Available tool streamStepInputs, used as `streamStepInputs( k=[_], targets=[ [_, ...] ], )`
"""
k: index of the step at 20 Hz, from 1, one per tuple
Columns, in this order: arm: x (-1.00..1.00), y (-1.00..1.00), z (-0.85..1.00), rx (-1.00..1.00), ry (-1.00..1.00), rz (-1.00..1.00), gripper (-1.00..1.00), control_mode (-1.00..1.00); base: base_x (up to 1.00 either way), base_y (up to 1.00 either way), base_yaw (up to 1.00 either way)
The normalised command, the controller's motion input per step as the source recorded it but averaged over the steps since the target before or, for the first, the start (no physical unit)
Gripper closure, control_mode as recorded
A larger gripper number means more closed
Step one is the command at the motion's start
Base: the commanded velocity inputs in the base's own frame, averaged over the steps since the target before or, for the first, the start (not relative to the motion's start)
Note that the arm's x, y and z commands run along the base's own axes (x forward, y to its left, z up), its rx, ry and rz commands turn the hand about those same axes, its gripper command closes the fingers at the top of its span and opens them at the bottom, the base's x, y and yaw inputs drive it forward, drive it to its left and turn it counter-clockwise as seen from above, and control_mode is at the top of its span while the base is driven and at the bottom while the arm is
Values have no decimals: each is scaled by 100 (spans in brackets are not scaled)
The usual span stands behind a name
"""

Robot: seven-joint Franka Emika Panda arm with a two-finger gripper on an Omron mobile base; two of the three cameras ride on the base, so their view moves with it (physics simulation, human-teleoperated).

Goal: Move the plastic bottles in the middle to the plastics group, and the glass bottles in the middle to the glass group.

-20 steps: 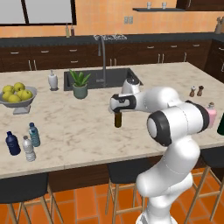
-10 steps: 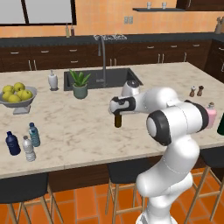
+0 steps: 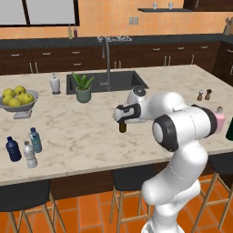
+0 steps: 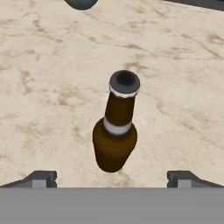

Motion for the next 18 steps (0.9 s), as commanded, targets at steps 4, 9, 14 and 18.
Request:
streamStepInputs(
  k=[4, 9, 14, 18],
  targets=[
    [9, 0, -9, 0, 0, 0, -100, -100, 0, 0, 0],
    [6, 0, -9, 0, 0, 0, -100, -100, 0, 0, 0],
    [9, 0, -8, 0, 0, 0, -100, -100, 0, 0, 0],
    [13, 0, -1, 0, 0, 0, -100, -100, 0, 0, 0]
  ],
)
